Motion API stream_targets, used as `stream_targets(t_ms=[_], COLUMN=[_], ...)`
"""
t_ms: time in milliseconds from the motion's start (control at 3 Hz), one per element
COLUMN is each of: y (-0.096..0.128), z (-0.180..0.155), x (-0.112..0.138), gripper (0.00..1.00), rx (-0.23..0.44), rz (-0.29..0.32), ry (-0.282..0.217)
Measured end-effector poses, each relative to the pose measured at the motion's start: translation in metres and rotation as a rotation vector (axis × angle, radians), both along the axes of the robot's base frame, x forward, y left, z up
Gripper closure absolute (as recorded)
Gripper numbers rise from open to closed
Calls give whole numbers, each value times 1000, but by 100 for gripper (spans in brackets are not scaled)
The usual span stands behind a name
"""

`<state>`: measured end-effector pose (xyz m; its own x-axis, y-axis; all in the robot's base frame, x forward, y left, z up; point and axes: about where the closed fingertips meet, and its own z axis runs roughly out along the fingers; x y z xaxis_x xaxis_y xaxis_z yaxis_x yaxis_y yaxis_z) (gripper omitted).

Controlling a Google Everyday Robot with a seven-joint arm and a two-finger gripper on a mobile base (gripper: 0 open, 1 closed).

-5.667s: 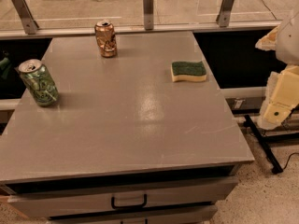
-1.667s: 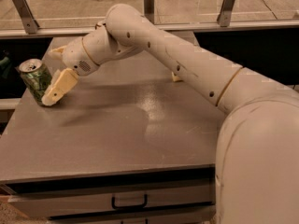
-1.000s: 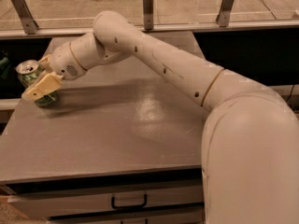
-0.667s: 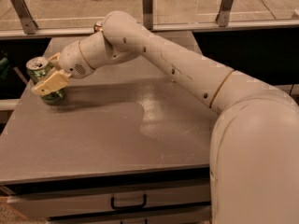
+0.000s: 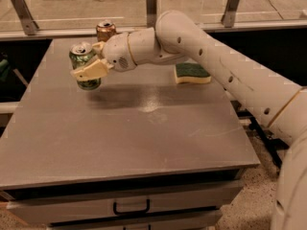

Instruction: Pick green can

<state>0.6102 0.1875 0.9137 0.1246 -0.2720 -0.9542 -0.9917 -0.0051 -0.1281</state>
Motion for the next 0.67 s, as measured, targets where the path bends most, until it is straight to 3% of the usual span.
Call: stream_targets(t_ms=[333,667], y=[-52,-84], z=[24,44], x=[7,4], gripper=[100,100], rx=[158,212], rz=[-92,-132], ry=[-20,-51])
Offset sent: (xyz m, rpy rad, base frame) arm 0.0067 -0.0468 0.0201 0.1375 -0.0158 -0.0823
